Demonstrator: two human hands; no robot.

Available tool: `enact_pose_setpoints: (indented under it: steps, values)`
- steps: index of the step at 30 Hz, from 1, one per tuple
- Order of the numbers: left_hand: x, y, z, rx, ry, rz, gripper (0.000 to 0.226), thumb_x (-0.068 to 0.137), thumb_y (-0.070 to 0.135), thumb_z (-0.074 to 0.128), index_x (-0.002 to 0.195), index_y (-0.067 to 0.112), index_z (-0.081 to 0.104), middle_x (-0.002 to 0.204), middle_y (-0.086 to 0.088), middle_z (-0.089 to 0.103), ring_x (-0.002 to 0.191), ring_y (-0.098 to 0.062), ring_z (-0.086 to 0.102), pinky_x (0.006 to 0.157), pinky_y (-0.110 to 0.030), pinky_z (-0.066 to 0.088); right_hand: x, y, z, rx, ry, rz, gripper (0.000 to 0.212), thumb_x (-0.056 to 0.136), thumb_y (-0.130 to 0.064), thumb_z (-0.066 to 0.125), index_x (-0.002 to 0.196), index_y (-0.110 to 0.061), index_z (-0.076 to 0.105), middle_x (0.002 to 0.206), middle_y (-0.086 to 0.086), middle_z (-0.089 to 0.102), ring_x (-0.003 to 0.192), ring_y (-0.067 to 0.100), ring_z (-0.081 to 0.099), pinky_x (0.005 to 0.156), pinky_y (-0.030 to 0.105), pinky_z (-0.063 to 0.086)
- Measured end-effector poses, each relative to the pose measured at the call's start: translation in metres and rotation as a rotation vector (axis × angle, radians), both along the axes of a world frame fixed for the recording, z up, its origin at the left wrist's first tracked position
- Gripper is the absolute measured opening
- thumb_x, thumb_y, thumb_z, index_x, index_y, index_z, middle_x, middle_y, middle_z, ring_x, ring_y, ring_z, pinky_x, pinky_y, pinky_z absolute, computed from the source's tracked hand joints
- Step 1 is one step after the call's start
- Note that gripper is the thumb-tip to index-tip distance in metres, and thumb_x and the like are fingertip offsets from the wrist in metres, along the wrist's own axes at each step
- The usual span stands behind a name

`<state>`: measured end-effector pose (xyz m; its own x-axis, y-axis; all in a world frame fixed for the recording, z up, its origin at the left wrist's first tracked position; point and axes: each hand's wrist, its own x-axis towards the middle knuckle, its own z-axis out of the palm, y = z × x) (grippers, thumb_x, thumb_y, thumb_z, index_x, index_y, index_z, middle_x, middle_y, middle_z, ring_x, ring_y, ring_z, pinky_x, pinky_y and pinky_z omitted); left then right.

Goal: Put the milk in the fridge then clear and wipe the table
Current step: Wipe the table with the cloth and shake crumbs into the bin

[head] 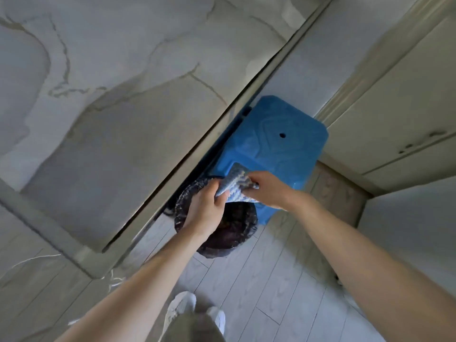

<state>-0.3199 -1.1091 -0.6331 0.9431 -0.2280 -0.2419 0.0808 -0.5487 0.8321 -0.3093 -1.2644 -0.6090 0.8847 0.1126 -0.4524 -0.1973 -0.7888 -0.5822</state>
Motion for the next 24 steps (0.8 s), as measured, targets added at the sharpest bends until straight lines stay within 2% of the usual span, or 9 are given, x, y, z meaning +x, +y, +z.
enact_pose_setpoints:
  steps: [3,5,9,11,14,17,19,22,24]
  values:
    - [0.008,-0.005,-0.054,0.064,-0.019,-0.055,0.013,0.091,0.01,0.05,0.098,0.002,0.057,0.089,-0.015,0.063,0.088,-0.031,0.058,0.064,-0.024,0.03,-0.004,-0.006,-0.049,0.01,-0.079,0.014,0.011,0.085,-0.007,0.054,0.091,-0.012,0.061,0.093,0.003,0.062,0.095,0.022,0.052,0.072,0.023,0.031]
    - [0.014,-0.007,-0.084,0.108,-0.032,-0.133,0.012,0.089,0.005,0.05,0.099,0.001,0.057,0.085,-0.012,0.059,0.083,-0.028,0.056,0.062,-0.022,0.03,-0.004,-0.006,-0.078,0.04,-0.12,-0.032,0.03,0.086,-0.013,0.056,0.115,-0.011,0.059,0.115,0.003,0.063,0.105,0.016,0.054,0.078,0.015,0.034]
    - [0.029,-0.007,-0.141,0.214,-0.006,-0.257,0.012,0.088,0.01,0.054,0.1,0.011,0.056,0.082,-0.003,0.056,0.077,-0.024,0.052,0.067,-0.03,0.037,0.011,-0.013,-0.134,0.031,-0.094,-0.08,0.021,0.085,-0.013,0.055,0.103,-0.013,0.067,0.096,0.0,0.066,0.091,0.014,0.056,0.079,0.024,0.04]
    - [0.038,0.003,-0.167,0.321,0.01,-0.253,0.008,0.087,0.012,0.056,0.083,0.012,0.049,0.069,-0.001,0.047,0.07,-0.024,0.045,0.064,-0.031,0.035,0.02,-0.024,-0.155,0.137,-0.07,-0.237,0.02,0.083,-0.011,0.06,0.102,-0.011,0.068,0.087,-0.003,0.065,0.082,0.01,0.056,0.074,0.021,0.043]
    - [0.052,0.017,-0.2,0.413,-0.006,-0.214,0.028,0.086,0.013,0.058,0.065,0.012,0.04,0.058,0.002,0.039,0.062,-0.025,0.04,0.059,-0.032,0.035,0.025,-0.034,-0.184,0.218,0.035,-0.309,0.02,0.082,-0.008,0.064,0.102,-0.006,0.068,0.078,-0.002,0.064,0.072,0.009,0.056,0.059,0.013,0.044]
    - [0.06,0.014,-0.22,0.412,-0.05,-0.244,0.005,0.084,0.011,0.059,0.087,0.008,0.058,0.07,-0.004,0.058,0.069,-0.027,0.053,0.067,-0.038,0.045,0.025,-0.026,-0.219,0.153,0.088,-0.257,0.02,0.083,-0.006,0.06,0.101,-0.007,0.069,0.091,0.006,0.067,0.083,0.011,0.055,0.062,0.017,0.041]
    - [0.062,0.011,-0.231,0.449,-0.072,-0.268,0.013,0.084,0.012,0.058,0.098,0.011,0.058,0.085,-0.008,0.065,0.082,-0.031,0.059,0.073,-0.039,0.048,0.022,-0.023,-0.238,0.207,0.135,-0.31,0.022,0.085,-0.004,0.057,0.104,-0.007,0.067,0.096,0.008,0.067,0.089,0.019,0.06,0.074,0.024,0.048]
    - [0.066,0.006,-0.248,0.553,-0.082,-0.337,0.018,0.088,0.016,0.052,0.106,0.015,0.052,0.093,-0.007,0.065,0.089,-0.03,0.059,0.075,-0.038,0.047,0.018,-0.028,-0.264,-0.007,0.032,-0.388,0.022,0.087,-0.009,0.054,0.105,-0.009,0.067,0.106,0.009,0.067,0.103,0.022,0.059,0.082,0.025,0.042]
    - [0.07,0.008,-0.254,0.581,-0.076,-0.361,0.016,0.09,0.017,0.051,0.106,0.015,0.049,0.092,-0.005,0.064,0.087,-0.028,0.059,0.074,-0.037,0.046,0.019,-0.022,-0.27,0.12,0.011,-0.375,0.021,0.086,-0.008,0.056,0.103,-0.01,0.068,0.103,0.006,0.068,0.096,0.017,0.059,0.083,0.025,0.042]
